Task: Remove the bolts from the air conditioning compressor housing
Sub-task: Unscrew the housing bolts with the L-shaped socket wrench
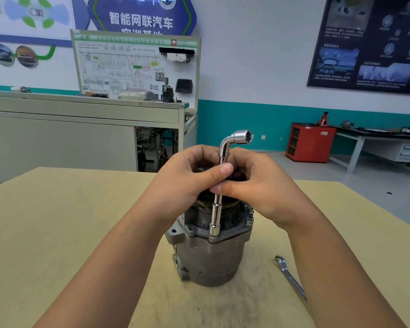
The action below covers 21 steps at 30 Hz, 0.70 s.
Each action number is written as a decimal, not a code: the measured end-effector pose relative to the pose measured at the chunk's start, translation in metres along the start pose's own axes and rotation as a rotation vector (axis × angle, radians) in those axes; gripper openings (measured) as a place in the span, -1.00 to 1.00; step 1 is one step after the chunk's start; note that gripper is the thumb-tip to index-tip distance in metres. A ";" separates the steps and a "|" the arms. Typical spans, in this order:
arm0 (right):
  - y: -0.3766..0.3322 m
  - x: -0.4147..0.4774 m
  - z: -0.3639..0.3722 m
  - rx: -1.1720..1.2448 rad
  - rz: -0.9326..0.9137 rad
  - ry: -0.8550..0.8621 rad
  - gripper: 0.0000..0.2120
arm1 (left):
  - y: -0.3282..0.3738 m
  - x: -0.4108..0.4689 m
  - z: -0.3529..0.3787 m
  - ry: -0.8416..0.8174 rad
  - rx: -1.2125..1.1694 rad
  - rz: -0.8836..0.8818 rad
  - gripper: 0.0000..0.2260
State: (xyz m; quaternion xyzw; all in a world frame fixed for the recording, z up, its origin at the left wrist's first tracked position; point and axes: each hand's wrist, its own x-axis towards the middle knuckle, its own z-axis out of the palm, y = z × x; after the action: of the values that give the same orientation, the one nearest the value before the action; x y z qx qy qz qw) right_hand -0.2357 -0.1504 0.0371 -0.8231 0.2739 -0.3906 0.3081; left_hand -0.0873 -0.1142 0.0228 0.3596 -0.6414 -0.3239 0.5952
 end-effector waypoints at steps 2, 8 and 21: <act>0.001 0.000 -0.001 0.024 0.000 -0.016 -0.78 | 0.002 -0.001 -0.001 -0.033 0.025 0.001 -0.73; 0.004 0.000 -0.005 0.110 0.005 -0.056 -0.74 | 0.005 -0.001 -0.002 -0.068 0.059 0.010 -0.76; 0.000 0.000 0.001 -0.011 0.037 0.022 -0.72 | 0.003 -0.001 0.001 -0.001 0.015 -0.022 -0.92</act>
State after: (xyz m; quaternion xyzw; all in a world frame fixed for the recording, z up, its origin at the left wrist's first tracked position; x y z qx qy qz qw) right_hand -0.2352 -0.1503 0.0362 -0.8152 0.2948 -0.3923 0.3075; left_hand -0.0884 -0.1120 0.0252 0.3711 -0.6402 -0.3256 0.5885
